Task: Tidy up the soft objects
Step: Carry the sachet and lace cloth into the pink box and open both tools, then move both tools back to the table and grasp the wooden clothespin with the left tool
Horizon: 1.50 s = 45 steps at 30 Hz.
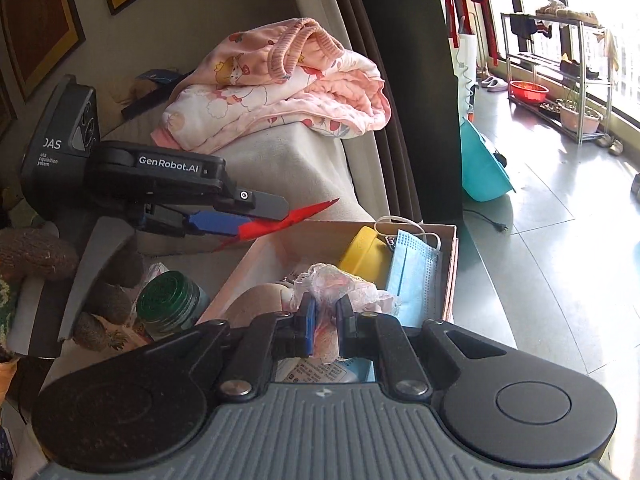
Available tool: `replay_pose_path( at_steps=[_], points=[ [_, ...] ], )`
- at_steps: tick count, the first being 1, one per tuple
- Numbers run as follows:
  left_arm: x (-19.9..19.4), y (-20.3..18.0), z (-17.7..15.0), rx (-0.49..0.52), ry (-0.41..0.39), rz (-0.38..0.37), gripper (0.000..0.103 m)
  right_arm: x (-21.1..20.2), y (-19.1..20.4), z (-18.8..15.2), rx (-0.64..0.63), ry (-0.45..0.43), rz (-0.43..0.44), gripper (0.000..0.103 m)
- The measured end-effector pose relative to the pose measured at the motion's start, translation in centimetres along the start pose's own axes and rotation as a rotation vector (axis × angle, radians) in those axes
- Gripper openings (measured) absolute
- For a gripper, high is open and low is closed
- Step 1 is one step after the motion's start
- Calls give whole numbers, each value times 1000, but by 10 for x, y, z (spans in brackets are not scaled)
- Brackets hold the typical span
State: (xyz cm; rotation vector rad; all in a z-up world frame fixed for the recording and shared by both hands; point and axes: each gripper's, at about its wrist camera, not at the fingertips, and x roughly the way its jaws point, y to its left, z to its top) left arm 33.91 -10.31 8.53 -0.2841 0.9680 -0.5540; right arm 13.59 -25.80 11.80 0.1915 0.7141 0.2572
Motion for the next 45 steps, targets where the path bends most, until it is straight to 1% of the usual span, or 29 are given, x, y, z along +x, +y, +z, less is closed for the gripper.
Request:
replay_pose_path(
  at_steps=[1,2,4,6,8,9,10,11,12,13,14,15,16,17,19,20,21,24,26,28,29,30,31,34,36,39,42,44,45],
  points=[
    [6,-1,0,15,29,23,64,5,2,-2,-7,15,-8,11],
    [20,-4,-2,39,83,62,64,10,4,-3,-14,33,-18,11],
    [36,-5,-9,73,154,119,66,17,7,-7,-27,65,-39,11],
    [37,-12,-11,126,146,145,67,21,10,-11,-39,95,-50,11],
    [34,-24,-13,226,125,203,67,22,13,-15,-59,114,-57,12],
    [29,-28,-14,278,96,222,67,22,13,-18,-67,125,-57,13],
    [24,-33,-14,305,64,221,67,22,13,-20,-70,134,-56,13],
    [19,-35,-13,310,41,206,67,21,13,-21,-72,135,-55,14],
    [12,-36,-12,298,20,174,67,19,13,-22,-73,135,-50,15],
    [4,-37,-8,269,7,128,67,17,12,-22,-71,135,-41,21],
    [0,-35,-6,243,-3,92,67,13,10,-22,-58,132,-27,32],
    [-4,-34,-3,215,-15,56,67,9,8,-22,-42,124,-10,38],
    [-7,-31,-1,185,-30,24,67,4,6,-21,-30,108,3,49],
    [-10,-28,0,157,-45,-2,67,-1,5,-20,-26,91,9,53],
    [-10,-24,2,105,-51,-39,67,-14,3,-19,-28,51,13,53],
    [-7,-23,2,96,-36,-42,67,-20,3,-19,-28,33,13,53],
    [0,-22,0,98,5,-24,67,-24,2,-19,-28,17,13,54],
    [28,-26,-12,157,120,59,65,-31,1,-18,-23,-6,5,54],
    [40,-28,-21,188,149,111,63,-30,1,-17,-21,-10,-1,54],
    [44,-32,-25,237,113,173,64,-28,2,-18,-20,-5,-5,54],
    [42,-35,-26,273,77,214,64,-29,3,-19,-22,-3,-7,54],
    [39,-36,-25,291,55,236,63,-28,4,-20,-25,0,-8,54],
    [33,-37,-23,290,40,232,63,-27,4,-21,-28,3,-10,54],
    [15,-36,-17,230,46,146,63,-29,4,-25,-35,6,-7,54],
    [0,-36,-16,225,17,116,63,-30,2,-26,-31,5,-5,55],
    [-36,-37,-22,224,-79,62,63,-28,0,-26,-11,-3,-15,56],
    [-87,-33,-43,227,-199,10,63,-30,-1,-29,-2,-29,-55,56],
    [-118,-29,-61,245,-277,15,63,-33,3,-33,-38,-69,-128,56],
    [-139,-24,-73,259,-331,39,63,-34,6,-34,-57,-85,-159,56]
  ],
)
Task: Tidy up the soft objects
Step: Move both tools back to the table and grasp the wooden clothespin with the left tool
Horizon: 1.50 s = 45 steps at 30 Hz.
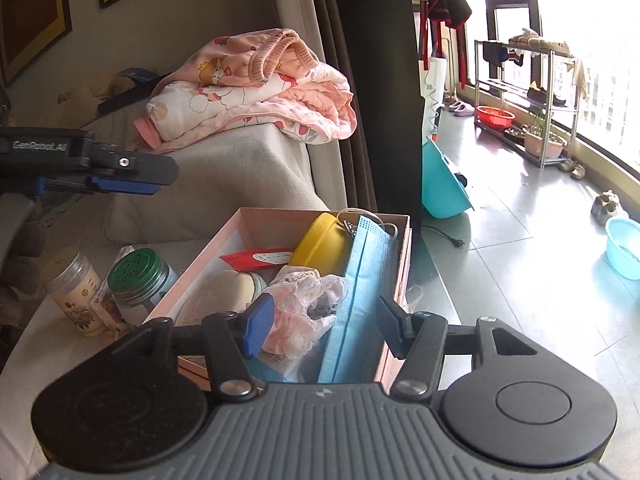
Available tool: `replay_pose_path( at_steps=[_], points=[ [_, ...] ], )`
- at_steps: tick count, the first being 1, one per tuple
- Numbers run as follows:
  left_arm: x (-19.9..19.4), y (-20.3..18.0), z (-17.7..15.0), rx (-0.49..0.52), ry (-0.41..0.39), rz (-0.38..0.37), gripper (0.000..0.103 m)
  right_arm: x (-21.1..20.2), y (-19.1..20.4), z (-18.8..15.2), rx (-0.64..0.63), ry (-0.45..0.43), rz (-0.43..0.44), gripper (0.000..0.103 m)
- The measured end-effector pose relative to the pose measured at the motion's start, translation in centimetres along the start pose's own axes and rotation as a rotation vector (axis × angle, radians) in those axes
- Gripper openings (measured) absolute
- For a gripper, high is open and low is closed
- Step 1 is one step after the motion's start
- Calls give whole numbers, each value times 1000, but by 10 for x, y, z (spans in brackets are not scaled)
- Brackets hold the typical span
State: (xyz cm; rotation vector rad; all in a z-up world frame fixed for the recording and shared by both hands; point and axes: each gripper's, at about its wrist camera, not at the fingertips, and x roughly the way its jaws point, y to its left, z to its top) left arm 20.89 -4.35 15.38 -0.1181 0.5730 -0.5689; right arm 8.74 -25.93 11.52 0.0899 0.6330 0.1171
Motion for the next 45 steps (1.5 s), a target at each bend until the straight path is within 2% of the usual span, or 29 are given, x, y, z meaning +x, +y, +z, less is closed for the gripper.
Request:
replay_pose_path(
  at_steps=[1,3,5,7,11,15,18,20,24,26,28,29,33,36,39,42,43,45],
  points=[
    [-14,3,-3,11,-30,26,63,-3,3,0,-23,-20,-33,56],
    [-50,19,-10,26,-97,135,63,-6,9,2,-45,-44,-52,57],
    [-71,35,-16,9,-111,225,63,-11,16,9,-46,-69,-46,62],
    [-86,50,-25,-31,-98,260,63,-16,27,17,-43,-103,-32,65],
    [-102,62,-60,-109,-29,199,63,-17,63,32,-81,-121,11,67],
    [-83,47,-109,-96,74,128,63,-9,109,48,-150,-73,101,67],
    [-63,35,-135,-51,108,145,63,3,142,62,-170,-8,170,67],
    [-48,30,-146,-29,117,189,63,7,157,63,-179,3,187,67],
    [-23,40,-152,-112,135,206,63,9,170,48,-214,12,204,67],
    [-13,42,-150,-108,134,236,58,9,169,35,-242,12,185,67],
    [-2,44,-149,-101,142,275,36,10,165,23,-278,10,149,67],
    [1,45,-148,-103,148,282,32,10,164,18,-290,14,136,67],
    [6,48,-153,-101,180,285,21,12,148,9,-269,52,138,67],
    [-2,50,-160,-123,192,280,19,13,141,15,-242,50,134,67],
    [-12,52,-163,-123,199,286,17,18,143,36,-195,77,205,66],
    [-21,57,-163,-145,208,276,17,36,160,63,-179,138,291,50],
    [-23,58,-164,-145,210,266,17,43,168,70,-192,162,300,40],
    [-26,59,-166,-152,212,246,17,65,191,83,-253,228,327,35]
  ],
)
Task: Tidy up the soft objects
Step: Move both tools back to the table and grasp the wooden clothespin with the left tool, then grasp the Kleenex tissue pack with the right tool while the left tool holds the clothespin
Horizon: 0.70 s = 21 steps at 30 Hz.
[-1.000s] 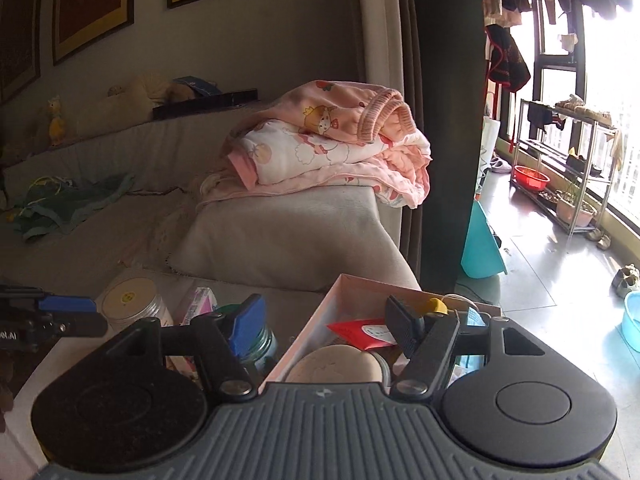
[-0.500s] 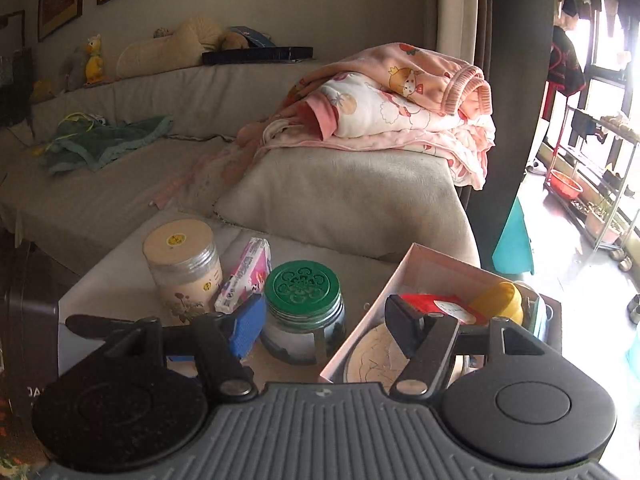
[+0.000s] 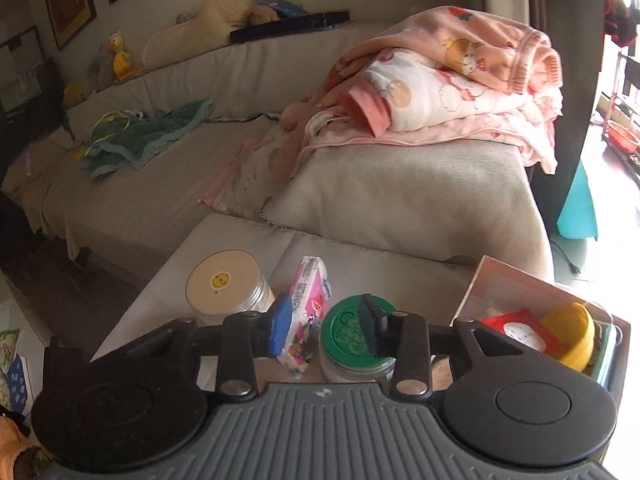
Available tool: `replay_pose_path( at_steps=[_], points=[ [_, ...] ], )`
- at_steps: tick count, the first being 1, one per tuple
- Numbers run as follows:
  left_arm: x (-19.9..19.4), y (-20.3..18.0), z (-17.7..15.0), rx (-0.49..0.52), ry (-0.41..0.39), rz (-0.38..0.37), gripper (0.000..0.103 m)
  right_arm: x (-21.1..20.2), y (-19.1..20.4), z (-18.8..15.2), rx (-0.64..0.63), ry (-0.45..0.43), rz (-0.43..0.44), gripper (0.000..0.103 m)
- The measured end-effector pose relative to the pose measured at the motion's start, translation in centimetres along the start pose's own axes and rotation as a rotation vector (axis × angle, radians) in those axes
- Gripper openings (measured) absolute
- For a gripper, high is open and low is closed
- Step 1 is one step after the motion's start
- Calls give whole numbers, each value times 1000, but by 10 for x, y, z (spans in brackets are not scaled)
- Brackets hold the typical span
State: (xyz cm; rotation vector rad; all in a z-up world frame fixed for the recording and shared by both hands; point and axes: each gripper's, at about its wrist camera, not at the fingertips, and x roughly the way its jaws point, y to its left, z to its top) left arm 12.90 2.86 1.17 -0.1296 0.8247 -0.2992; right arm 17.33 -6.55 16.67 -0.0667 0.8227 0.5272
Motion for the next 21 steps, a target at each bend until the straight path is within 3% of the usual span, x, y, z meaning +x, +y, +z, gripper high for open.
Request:
replay_pose_path(
  at_steps=[4,8,11,15,21],
  points=[
    [-8,7,-5,-21,-8,-35,17,60,15,27,-28,171,45,33],
    [-21,15,-8,-17,-20,-64,17,99,27,29,-120,248,33,31],
    [-30,17,-7,-30,-41,-91,19,105,25,29,-133,253,3,31],
    [-28,4,0,11,-57,-70,19,91,24,27,-138,217,6,31],
    [-13,-12,-2,100,-23,39,22,74,20,24,-162,213,3,31]
  ],
)
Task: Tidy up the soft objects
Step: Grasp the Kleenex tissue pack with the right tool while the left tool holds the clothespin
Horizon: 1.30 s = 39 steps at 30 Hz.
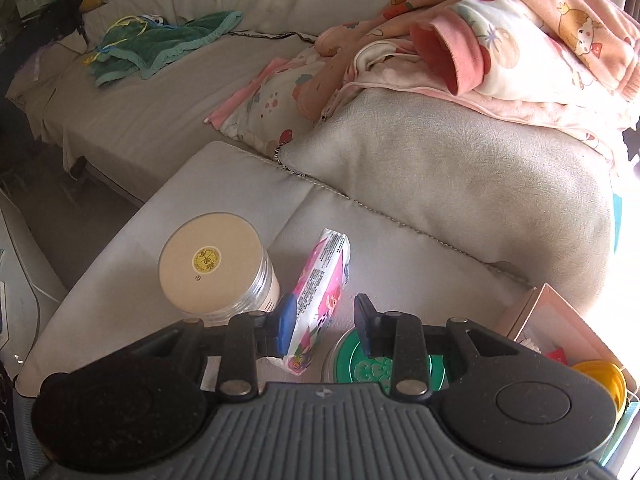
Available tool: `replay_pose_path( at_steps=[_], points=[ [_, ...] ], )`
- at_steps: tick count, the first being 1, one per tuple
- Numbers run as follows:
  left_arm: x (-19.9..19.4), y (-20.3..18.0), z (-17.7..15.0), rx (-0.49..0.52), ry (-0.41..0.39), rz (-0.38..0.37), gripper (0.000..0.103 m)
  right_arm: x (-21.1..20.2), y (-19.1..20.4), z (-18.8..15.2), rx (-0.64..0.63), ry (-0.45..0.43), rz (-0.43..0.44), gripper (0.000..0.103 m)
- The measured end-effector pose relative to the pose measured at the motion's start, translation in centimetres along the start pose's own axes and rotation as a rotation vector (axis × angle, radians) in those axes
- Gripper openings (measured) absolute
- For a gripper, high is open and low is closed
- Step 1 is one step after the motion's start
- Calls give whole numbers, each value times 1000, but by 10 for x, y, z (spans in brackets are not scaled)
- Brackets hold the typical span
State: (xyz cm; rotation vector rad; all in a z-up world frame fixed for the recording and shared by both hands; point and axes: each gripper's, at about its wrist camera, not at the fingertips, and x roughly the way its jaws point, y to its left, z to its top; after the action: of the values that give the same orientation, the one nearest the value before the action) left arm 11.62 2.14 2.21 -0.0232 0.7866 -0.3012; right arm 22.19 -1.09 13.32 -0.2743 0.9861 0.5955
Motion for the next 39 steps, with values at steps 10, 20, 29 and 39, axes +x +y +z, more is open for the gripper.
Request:
replay_pose_path(
  at_steps=[10,20,29,39],
  points=[
    [3,13,-6,-39,32,3,26,14,12,7,-87,85,126,33],
    [10,26,-1,-120,28,-85,26,51,28,9,-222,135,-5,50],
    [9,14,-3,-54,11,-31,25,53,21,5,-180,137,12,18],
    [-28,26,14,-121,-127,-72,13,-17,-4,12,44,39,82,17]
  ],
)
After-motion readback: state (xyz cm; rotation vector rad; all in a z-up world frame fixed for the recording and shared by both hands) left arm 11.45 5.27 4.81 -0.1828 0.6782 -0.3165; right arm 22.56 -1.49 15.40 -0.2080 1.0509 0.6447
